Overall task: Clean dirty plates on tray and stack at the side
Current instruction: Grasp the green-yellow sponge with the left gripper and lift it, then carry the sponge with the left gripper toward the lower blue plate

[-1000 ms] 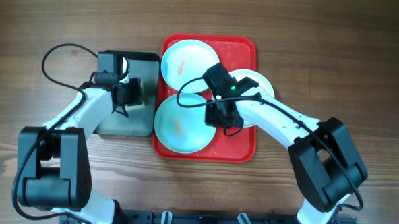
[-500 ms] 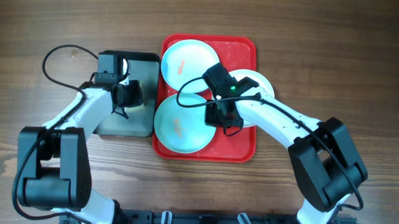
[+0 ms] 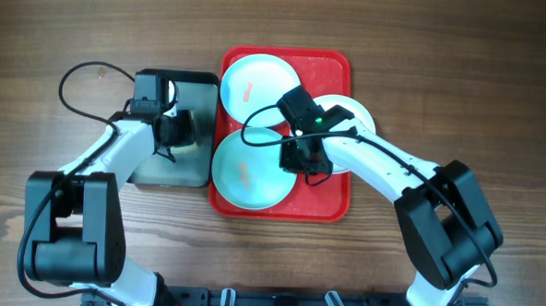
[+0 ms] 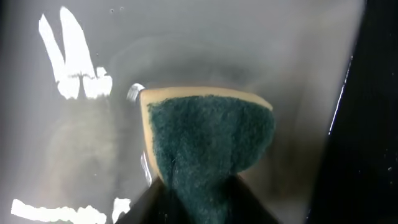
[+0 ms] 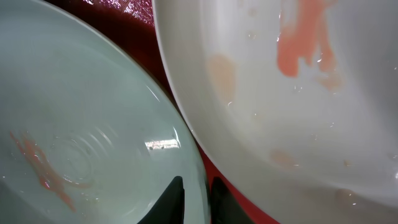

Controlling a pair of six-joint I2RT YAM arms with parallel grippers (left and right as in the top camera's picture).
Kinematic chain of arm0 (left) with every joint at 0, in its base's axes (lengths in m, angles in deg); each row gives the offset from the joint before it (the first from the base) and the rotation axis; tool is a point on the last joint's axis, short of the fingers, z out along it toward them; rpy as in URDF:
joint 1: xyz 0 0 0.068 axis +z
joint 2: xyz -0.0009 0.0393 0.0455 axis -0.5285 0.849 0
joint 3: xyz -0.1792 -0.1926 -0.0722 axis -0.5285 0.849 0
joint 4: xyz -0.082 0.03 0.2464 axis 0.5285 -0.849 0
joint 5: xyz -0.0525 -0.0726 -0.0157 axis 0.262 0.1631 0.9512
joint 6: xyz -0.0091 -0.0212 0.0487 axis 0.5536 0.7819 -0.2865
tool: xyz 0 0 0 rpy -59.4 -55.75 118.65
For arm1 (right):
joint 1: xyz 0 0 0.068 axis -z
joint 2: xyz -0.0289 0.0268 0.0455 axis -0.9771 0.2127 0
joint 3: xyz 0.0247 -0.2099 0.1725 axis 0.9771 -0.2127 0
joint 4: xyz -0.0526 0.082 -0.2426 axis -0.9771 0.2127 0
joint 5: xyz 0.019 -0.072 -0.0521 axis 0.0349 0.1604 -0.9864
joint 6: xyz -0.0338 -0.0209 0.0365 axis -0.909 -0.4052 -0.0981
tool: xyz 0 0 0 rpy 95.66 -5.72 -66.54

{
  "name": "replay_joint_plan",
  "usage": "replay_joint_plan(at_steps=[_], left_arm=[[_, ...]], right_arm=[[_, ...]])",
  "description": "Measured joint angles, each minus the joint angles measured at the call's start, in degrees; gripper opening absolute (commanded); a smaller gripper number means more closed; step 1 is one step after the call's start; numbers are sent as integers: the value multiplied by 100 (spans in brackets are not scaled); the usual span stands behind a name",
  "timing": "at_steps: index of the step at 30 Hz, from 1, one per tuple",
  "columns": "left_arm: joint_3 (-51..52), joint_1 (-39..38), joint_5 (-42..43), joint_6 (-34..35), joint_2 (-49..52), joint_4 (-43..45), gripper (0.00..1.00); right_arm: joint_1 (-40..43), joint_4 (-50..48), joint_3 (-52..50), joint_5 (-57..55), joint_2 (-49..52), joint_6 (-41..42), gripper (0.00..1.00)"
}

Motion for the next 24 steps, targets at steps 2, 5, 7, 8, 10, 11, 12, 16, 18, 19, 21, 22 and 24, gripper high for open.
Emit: replay_joint_plan(at_steps=[2, 5, 7, 8, 10, 11, 12, 16, 18, 19, 21, 22, 24], left_arm=[[2, 0, 2, 13, 0, 0, 4], [11, 0, 0, 2, 2, 7, 4], [11, 0, 0, 2, 2, 24, 4], [11, 0, 0, 2, 2, 28, 4], [11, 0, 0, 2, 0, 33, 4], [11, 0, 0, 2, -2, 39, 4], [11, 0, 0, 2, -24, 42, 4], [9, 0, -2, 2, -420, 66, 4], [9, 0, -7, 2, -728, 114, 4], [7, 0, -37, 2, -938, 133, 4], [0, 0, -118, 0, -1261, 136, 4], [-2, 0, -177, 0, -1432, 138, 4], [-9, 0, -264, -2, -1670, 142, 4]], right_arm=[[0, 0, 0, 0, 0, 2, 15], [0, 0, 0, 0, 0, 0, 23], [0, -13, 0, 15, 0, 0, 27], [0, -20, 0, 22, 0, 20, 27], [0, -24, -7, 33, 0, 24, 27], [0, -28, -11, 42, 0, 24, 27], [0, -28, -15, 46, 0, 24, 27], [0, -28, -17, 63, 0, 39, 14], [0, -15, -22, 61, 0, 26, 9], [0, -11, -31, 61, 0, 37, 6], [4, -9, -48, 61, 0, 39, 4], [7, -4, -59, 59, 0, 46, 4], [11, -9, -66, 63, 0, 42, 4]])
